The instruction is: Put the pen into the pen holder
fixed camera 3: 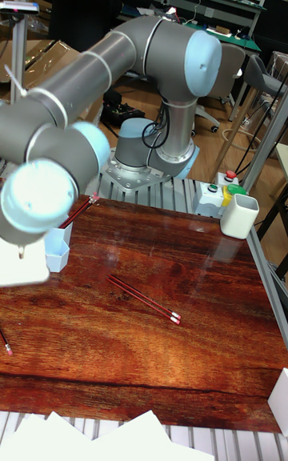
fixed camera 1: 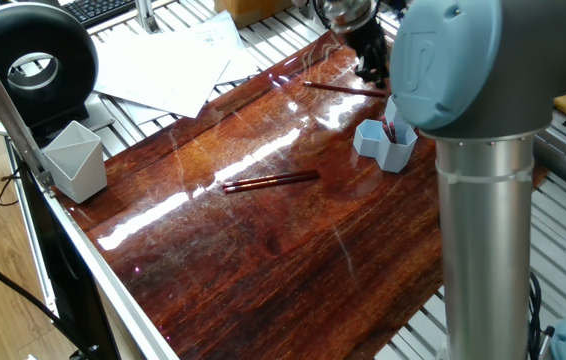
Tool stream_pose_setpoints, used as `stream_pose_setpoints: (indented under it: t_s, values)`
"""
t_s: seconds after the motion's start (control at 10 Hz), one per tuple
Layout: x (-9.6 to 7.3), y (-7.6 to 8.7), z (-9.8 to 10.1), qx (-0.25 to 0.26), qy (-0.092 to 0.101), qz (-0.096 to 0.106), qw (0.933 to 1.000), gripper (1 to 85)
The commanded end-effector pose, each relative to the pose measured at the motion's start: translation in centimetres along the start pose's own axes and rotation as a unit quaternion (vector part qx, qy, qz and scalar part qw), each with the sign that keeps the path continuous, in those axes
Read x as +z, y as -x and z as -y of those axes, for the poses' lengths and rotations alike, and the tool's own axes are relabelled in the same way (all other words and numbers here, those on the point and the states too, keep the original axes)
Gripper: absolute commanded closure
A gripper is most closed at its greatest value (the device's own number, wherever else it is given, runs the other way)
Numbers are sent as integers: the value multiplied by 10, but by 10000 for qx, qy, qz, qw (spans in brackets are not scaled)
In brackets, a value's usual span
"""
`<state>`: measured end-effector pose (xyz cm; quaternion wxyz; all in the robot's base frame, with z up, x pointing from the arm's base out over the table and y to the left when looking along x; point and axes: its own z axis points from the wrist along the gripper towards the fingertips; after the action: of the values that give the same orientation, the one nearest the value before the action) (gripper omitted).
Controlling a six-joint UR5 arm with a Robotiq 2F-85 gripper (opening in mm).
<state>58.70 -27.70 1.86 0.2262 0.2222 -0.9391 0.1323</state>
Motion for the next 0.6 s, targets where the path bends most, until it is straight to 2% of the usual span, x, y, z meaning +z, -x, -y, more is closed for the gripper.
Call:
stream_pose_setpoints:
  t_s: [0.0, 0.2, 0.3, 0.5]
  values:
    - [2, 10, -9, -9, 46, 56, 10000, 537]
    - [-7, -4, -7, -23, 29, 1, 10000, 550]
    - [-7, -5, -6, 12, 13, -26, 10000, 570]
    - [-4, -6, -4, 187, -79, -96, 9997, 737]
